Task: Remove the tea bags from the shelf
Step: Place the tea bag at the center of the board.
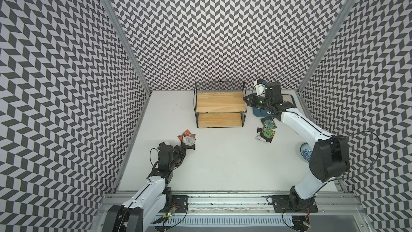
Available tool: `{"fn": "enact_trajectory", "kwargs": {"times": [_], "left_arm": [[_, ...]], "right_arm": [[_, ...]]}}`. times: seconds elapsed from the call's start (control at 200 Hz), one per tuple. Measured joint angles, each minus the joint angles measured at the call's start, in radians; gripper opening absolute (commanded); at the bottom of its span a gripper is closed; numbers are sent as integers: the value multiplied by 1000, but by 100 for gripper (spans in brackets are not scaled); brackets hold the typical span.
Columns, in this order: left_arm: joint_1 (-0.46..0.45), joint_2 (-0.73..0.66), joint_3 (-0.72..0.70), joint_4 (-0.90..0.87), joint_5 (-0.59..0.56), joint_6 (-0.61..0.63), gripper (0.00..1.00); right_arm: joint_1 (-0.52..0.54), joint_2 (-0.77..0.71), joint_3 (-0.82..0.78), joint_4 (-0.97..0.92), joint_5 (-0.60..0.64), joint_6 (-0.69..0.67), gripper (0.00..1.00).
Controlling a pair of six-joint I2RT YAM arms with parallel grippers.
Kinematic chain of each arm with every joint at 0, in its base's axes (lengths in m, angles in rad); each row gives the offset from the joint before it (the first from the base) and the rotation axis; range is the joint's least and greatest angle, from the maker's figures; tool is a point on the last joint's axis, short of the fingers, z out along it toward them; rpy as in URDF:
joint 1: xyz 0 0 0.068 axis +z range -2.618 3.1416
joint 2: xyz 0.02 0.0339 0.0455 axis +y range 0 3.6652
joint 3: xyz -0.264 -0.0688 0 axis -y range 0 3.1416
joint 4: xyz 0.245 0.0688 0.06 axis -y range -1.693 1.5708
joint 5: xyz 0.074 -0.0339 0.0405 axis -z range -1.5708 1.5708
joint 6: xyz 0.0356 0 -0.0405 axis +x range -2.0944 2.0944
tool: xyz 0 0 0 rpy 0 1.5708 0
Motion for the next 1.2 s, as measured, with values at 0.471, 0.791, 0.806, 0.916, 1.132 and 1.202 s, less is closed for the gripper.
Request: {"fn": "enact_trajectory", "kwargs": {"times": [0.471,0.791,0.806,0.916,1.132,1.202], "left_arm": [[8,-135,124,-259,-100,66,68],[8,-135,338,-379,-223,155,100],[8,-134,347,-384,-229,159,99],[8,-118,422,-397,-262,201,100],[6,-69,576,-381,-319,331,99],[5,-29,653,-391,-366,380,100]], "right_arm": [[2,22,-23,-136,50,-23,63],[1,-7,52,-247,98,-53,74],[1,-14,56,-250,102,-53,74],[1,-75,71,-254,121,-61,78],[-26,-236,75,-203,183,-72,100],[-72,-280,61,-157,183,-70,100]]}}
